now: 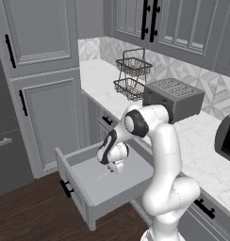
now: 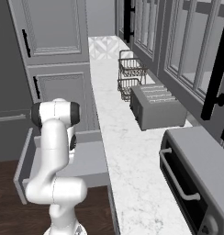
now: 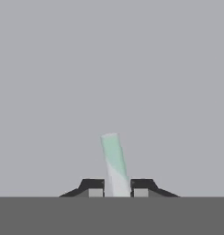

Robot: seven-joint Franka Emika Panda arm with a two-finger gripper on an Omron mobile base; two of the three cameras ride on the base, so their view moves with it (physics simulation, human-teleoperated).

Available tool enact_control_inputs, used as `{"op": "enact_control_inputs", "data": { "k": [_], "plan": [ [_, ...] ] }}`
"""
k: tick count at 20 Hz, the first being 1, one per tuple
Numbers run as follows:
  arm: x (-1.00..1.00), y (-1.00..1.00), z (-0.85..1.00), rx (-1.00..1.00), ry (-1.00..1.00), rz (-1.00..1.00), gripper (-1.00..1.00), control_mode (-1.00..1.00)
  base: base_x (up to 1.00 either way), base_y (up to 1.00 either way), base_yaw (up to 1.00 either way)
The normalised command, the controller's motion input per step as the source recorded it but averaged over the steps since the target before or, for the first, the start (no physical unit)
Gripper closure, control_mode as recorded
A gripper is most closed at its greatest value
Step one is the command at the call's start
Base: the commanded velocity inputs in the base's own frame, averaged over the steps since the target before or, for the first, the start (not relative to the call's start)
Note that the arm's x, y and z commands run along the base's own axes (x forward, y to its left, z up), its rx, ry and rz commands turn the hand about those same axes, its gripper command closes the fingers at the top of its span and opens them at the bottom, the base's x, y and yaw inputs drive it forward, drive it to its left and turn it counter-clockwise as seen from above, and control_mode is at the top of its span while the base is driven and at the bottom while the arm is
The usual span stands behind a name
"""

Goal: Take a straw from the drawer in front and place it inside the glass cup on the dining counter.

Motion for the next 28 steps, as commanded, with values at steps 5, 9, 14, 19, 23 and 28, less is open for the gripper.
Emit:
{"op": "enact_control_inputs", "data": {
  "k": [5,9,14,19,23,28],
  "plan": [
    [0.0,0.0,0.0,0.0,0.0,-0.07,1.0,-1.0,0.0,0.0,0.0],
    [0.0,0.0,0.14,0.0,0.0,-0.02,1.0,-1.0,0.0,0.0,0.0],
    [-0.24,-0.16,1.0,0.03,-0.05,0.02,1.0,-1.0,0.0,0.0,0.0],
    [-0.23,-0.22,1.0,0.06,-0.02,0.1,1.0,-1.0,0.0,0.0,0.0],
    [-0.03,-0.13,1.0,0.03,0.0,0.15,1.0,-1.0,0.0,0.0,0.0],
    [0.0,-0.01,1.0,-0.06,-0.01,0.25,1.0,-1.0,0.0,0.0,0.0]
  ]
}}
